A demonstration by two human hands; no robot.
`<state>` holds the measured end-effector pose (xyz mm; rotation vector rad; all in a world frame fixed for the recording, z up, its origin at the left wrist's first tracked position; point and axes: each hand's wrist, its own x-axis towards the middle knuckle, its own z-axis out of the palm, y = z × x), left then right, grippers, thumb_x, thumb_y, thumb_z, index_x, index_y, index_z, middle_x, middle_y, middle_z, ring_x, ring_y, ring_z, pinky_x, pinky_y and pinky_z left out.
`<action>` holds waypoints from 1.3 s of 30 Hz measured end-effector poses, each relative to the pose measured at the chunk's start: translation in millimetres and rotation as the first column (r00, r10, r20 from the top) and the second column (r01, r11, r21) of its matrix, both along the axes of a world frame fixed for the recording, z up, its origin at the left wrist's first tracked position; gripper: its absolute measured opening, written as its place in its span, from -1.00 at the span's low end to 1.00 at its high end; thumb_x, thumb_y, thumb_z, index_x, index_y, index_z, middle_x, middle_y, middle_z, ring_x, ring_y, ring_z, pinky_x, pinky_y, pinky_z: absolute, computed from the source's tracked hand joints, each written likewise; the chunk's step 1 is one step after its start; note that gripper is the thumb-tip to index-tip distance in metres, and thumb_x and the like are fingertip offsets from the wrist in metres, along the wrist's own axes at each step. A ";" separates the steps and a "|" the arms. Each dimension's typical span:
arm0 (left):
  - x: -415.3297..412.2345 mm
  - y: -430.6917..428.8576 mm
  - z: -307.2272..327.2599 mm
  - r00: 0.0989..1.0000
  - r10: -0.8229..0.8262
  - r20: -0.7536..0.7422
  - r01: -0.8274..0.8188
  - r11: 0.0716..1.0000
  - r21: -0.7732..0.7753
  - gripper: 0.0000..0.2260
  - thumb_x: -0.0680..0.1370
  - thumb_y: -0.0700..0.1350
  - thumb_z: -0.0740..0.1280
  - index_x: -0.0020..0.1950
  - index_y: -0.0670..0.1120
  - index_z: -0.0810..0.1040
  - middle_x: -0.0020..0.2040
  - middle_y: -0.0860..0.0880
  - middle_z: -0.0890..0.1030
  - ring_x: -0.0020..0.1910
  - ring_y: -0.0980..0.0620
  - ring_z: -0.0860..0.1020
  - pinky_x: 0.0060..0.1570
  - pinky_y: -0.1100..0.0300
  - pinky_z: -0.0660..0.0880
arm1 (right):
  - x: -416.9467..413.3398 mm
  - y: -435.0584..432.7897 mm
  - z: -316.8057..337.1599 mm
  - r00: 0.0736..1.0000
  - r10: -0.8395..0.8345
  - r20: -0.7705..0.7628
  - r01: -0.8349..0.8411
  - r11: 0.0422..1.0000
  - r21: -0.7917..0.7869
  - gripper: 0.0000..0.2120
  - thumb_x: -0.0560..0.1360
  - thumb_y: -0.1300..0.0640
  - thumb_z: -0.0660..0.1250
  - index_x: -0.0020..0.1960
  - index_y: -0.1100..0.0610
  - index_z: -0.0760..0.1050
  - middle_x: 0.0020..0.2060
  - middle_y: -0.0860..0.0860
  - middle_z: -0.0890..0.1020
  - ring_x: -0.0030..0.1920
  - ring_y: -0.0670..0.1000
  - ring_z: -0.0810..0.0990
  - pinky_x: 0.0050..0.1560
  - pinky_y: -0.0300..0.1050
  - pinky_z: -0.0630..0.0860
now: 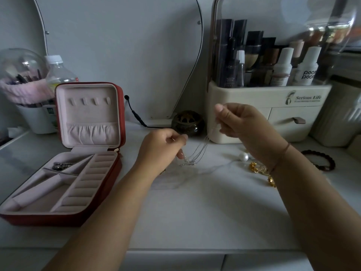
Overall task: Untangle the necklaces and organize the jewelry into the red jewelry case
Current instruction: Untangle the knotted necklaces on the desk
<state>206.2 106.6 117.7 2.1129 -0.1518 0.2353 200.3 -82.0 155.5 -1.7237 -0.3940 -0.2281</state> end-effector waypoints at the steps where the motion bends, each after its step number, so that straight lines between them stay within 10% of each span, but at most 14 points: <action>1: -0.7 -1.3 -1.0 1.000 0.003 0.029 -0.004 0.999 0.051 -0.80 0.53 0.04 0.33 -0.21 -0.01 0.62 -0.34 0.07 0.67 -0.39 0.21 0.51 -0.26 0.24 0.42 | -0.7 2.0 -1.1 1.000 0.025 0.000 -0.025 0.998 -0.054 -0.70 0.47 -0.03 0.26 -0.27 0.19 0.47 -0.44 0.11 0.31 -0.41 0.05 0.22 -0.26 -0.09 0.25; 5: 0.8 -6.4 0.0 0.999 -0.022 0.043 0.025 0.997 -0.073 -0.75 0.55 0.09 0.29 -0.17 0.00 0.67 -0.16 0.07 0.68 -0.08 0.17 0.59 0.02 0.18 0.46 | -1.8 10.4 -5.4 0.998 0.064 0.023 -0.058 0.977 -0.204 -0.68 0.41 -0.12 0.28 -0.34 0.12 0.49 -0.48 0.08 0.41 -0.42 0.03 0.33 -0.34 -0.17 0.31; 9: -4.6 -12.5 5.7 0.909 -0.413 -0.054 0.339 0.809 -0.479 -0.58 0.49 0.20 0.20 0.04 -0.09 0.65 -0.06 -0.10 0.69 0.00 -0.06 0.65 0.12 0.08 0.54 | -1.6 15.5 -8.9 0.997 -0.008 0.079 0.032 0.949 -0.315 -0.64 0.47 -0.08 0.29 -0.40 0.11 0.45 -0.61 -0.10 0.41 -0.56 -0.16 0.31 -0.49 -0.37 0.27; 19: -4.4 -10.8 3.5 0.885 -0.447 -0.132 0.297 0.759 -0.580 -0.87 0.48 -0.13 0.35 -0.05 -0.17 0.57 -0.44 0.00 0.49 -0.52 0.09 0.43 -0.19 0.14 0.58 | 4.4 15.4 -9.9 0.996 -0.047 -0.080 0.031 0.981 -0.194 -0.71 0.51 -0.02 0.29 -0.30 0.12 0.50 -0.61 -0.12 0.40 -0.54 -0.16 0.33 -0.42 -0.36 0.37; 28: -4.0 -8.9 7.0 0.887 -0.432 -0.163 0.255 0.753 -0.607 -0.82 0.61 -0.13 0.22 -0.12 -0.14 0.56 -0.50 0.07 0.15 -0.55 0.14 0.11 -0.55 0.32 0.15 | 2.9 8.8 -10.2 0.858 0.261 -0.442 -0.199 0.963 0.182 -0.87 0.57 0.26 0.20 -0.03 0.27 0.51 -0.36 0.06 0.58 -0.37 -0.06 0.50 -0.27 -0.23 0.59; 39: -4.1 -9.0 7.9 0.897 -0.393 -0.203 0.201 0.772 -0.603 -0.62 0.60 -0.05 0.25 -0.44 0.00 0.48 -0.52 0.09 0.09 -0.57 0.16 0.04 -0.60 0.34 0.00 | 10.3 9.0 -14.9 0.973 0.071 -0.219 -0.047 0.992 0.114 -0.91 0.50 0.33 0.31 -0.10 0.21 0.57 -0.27 0.13 0.59 -0.36 -0.09 0.54 -0.35 -0.30 0.50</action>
